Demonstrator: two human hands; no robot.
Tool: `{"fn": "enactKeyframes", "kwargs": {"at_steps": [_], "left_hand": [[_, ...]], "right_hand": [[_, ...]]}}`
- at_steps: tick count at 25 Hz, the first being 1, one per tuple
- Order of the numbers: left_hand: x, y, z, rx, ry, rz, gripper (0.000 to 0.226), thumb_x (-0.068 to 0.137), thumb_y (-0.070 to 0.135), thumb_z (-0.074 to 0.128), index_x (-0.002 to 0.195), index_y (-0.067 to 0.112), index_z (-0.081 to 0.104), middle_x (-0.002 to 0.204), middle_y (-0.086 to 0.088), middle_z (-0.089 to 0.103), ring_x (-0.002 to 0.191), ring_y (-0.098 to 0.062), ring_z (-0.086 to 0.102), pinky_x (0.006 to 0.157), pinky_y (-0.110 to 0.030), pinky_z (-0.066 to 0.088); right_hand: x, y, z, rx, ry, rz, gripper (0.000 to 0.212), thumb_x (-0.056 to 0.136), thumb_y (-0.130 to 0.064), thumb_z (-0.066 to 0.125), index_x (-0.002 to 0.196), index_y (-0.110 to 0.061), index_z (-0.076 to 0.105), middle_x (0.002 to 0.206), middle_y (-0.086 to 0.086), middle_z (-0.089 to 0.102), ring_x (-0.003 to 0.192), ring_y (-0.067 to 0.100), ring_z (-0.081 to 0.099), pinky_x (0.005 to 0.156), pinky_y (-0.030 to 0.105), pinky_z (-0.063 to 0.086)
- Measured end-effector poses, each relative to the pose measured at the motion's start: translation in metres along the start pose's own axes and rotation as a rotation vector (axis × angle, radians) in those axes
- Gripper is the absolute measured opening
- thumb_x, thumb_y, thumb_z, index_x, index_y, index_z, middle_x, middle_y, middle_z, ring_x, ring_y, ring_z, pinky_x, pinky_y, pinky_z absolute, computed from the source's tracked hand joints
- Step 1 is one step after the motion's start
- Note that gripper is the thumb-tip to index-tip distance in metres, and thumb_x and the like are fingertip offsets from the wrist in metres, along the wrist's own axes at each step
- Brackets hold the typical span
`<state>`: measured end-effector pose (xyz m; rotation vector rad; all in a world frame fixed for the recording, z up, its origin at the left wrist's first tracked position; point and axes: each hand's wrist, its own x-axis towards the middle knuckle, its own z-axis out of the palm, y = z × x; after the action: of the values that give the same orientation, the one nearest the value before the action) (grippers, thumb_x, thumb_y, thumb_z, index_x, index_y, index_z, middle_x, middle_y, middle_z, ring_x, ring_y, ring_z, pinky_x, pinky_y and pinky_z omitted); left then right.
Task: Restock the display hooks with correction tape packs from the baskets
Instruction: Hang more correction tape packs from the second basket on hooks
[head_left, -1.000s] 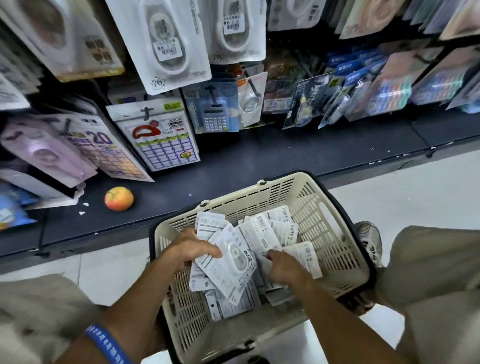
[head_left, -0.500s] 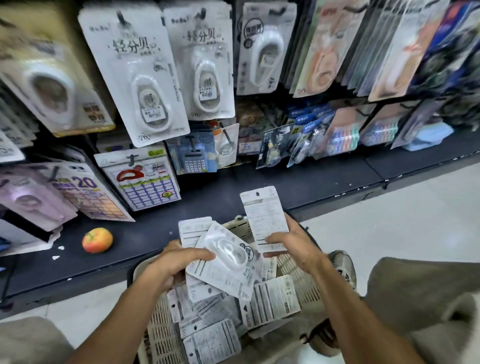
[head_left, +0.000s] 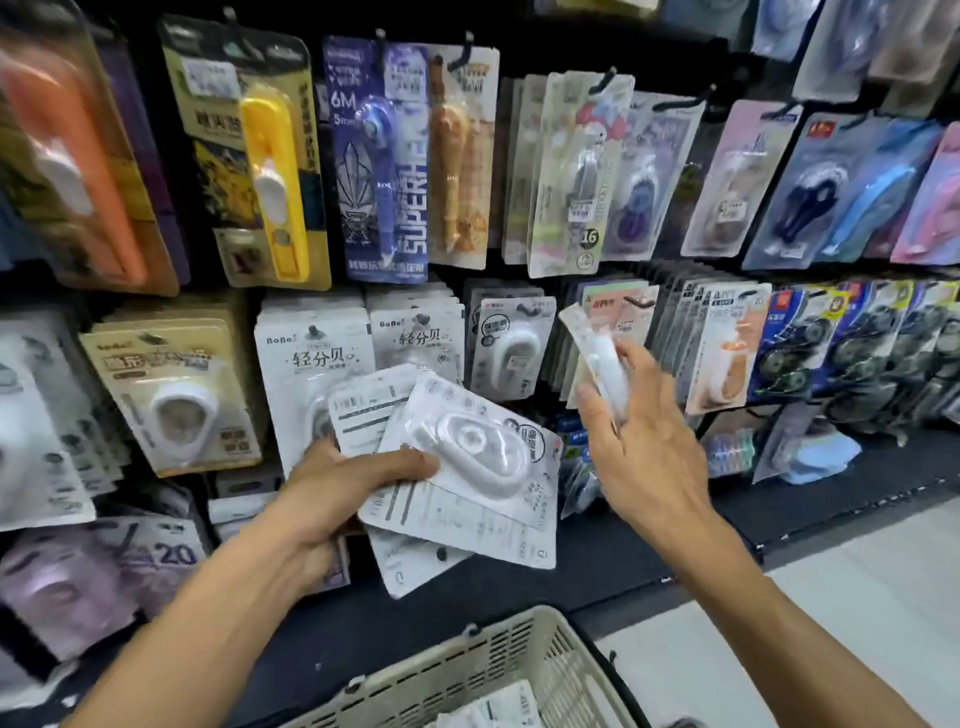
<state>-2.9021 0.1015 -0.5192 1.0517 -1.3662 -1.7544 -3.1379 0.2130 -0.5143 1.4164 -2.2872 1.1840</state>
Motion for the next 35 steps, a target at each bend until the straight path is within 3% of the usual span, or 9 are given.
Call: {"fn": "enactKeyframes", "kwargs": {"at_steps": [8, 15, 18, 20, 22, 24, 26, 31, 35], "left_hand": [[-0.020, 0.019, -0.016, -0.153, 0.064, 0.130, 0.066, 0.037, 0.010, 0.091, 0.102, 0.010, 0.076, 0.093, -0.015, 0.080, 0.080, -0.030, 0.078, 0.056, -0.034, 0.062], [-0.009, 0.017, -0.013, -0.181, 0.085, 0.101, 0.068, 0.036, 0.020, 0.088, 0.102, 0.011, 0.076, 0.092, -0.013, 0.080, 0.080, -0.028, 0.079, 0.058, -0.032, 0.061], [-0.005, 0.013, -0.005, -0.194, 0.083, 0.083, 0.069, 0.034, 0.022, 0.089, 0.102, 0.012, 0.076, 0.093, -0.012, 0.080, 0.082, -0.028, 0.079, 0.073, -0.038, 0.060], [-0.004, 0.012, -0.002, -0.209, 0.098, 0.080, 0.068, 0.034, 0.022, 0.088, 0.100, 0.013, 0.076, 0.092, -0.011, 0.080, 0.081, -0.027, 0.079, 0.075, -0.038, 0.059], [-0.002, 0.011, -0.001, -0.225, 0.125, 0.064, 0.060, 0.037, 0.021, 0.088, 0.095, 0.015, 0.077, 0.091, -0.011, 0.080, 0.079, -0.025, 0.079, 0.075, -0.040, 0.060], [-0.001, 0.011, 0.000, -0.276, 0.133, 0.022, 0.042, 0.043, 0.018, 0.086, 0.084, 0.016, 0.079, 0.090, -0.012, 0.080, 0.076, -0.025, 0.078, 0.077, -0.045, 0.062], [-0.001, 0.010, 0.002, -0.304, 0.116, 0.012, 0.036, 0.048, 0.014, 0.084, 0.083, 0.016, 0.078, 0.091, -0.014, 0.080, 0.075, -0.025, 0.078, 0.077, -0.047, 0.062], [-0.014, 0.007, 0.011, -0.287, -0.115, -0.010, 0.050, 0.049, 0.008, 0.086, 0.098, 0.010, 0.080, 0.100, -0.015, 0.079, 0.088, -0.029, 0.078, 0.062, -0.036, 0.063], [-0.015, 0.003, 0.014, -0.200, -0.134, -0.015, 0.055, 0.045, -0.002, 0.086, 0.099, 0.002, 0.077, 0.099, -0.019, 0.078, 0.087, -0.034, 0.078, 0.062, -0.036, 0.064]], "right_hand": [[0.045, -0.024, 0.020, -0.611, 0.024, -0.066, 0.050, 0.093, -0.068, 0.038, 0.131, -0.037, 0.032, 0.107, 0.010, 0.055, 0.096, 0.033, 0.053, 0.084, 0.052, 0.041], [0.036, -0.019, 0.015, -0.752, 0.048, -0.133, 0.062, 0.087, -0.065, 0.051, 0.137, -0.032, 0.037, 0.108, 0.013, 0.055, 0.095, 0.034, 0.051, 0.086, 0.056, 0.041], [0.040, -0.024, 0.023, -0.759, -0.119, -0.136, 0.074, 0.088, -0.064, 0.049, 0.148, -0.029, 0.023, 0.123, 0.015, 0.052, 0.110, 0.035, 0.048, 0.088, 0.050, 0.038], [0.046, -0.018, 0.023, -0.599, -0.346, -0.083, 0.084, 0.089, -0.063, 0.050, 0.156, -0.033, 0.009, 0.144, 0.015, 0.041, 0.133, 0.035, 0.037, 0.100, 0.052, 0.037], [0.050, -0.017, 0.013, -0.072, -0.566, 0.075, 0.073, 0.090, -0.053, 0.063, 0.152, -0.045, 0.025, 0.152, 0.001, 0.039, 0.141, 0.024, 0.037, 0.106, 0.045, 0.040], [0.048, -0.022, 0.008, 0.606, -0.591, 0.261, 0.029, 0.095, -0.036, 0.063, 0.124, -0.042, 0.061, 0.140, -0.002, 0.060, 0.120, 0.014, 0.059, 0.090, 0.031, 0.052], [0.040, -0.030, 0.010, 0.931, -0.627, 0.389, 0.021, 0.098, -0.039, 0.059, 0.110, -0.031, 0.074, 0.118, 0.005, 0.075, 0.096, 0.019, 0.070, 0.077, 0.033, 0.057], [0.023, -0.040, 0.020, 1.055, -0.412, 0.414, 0.015, 0.087, -0.020, 0.074, 0.096, -0.012, 0.066, 0.075, 0.006, 0.076, 0.063, 0.019, 0.073, 0.051, 0.031, 0.059], [0.028, -0.033, 0.017, 0.898, -0.271, 0.464, 0.015, 0.091, -0.016, 0.073, 0.076, -0.018, 0.069, 0.067, 0.003, 0.073, 0.054, 0.014, 0.067, 0.047, 0.027, 0.054]]}}
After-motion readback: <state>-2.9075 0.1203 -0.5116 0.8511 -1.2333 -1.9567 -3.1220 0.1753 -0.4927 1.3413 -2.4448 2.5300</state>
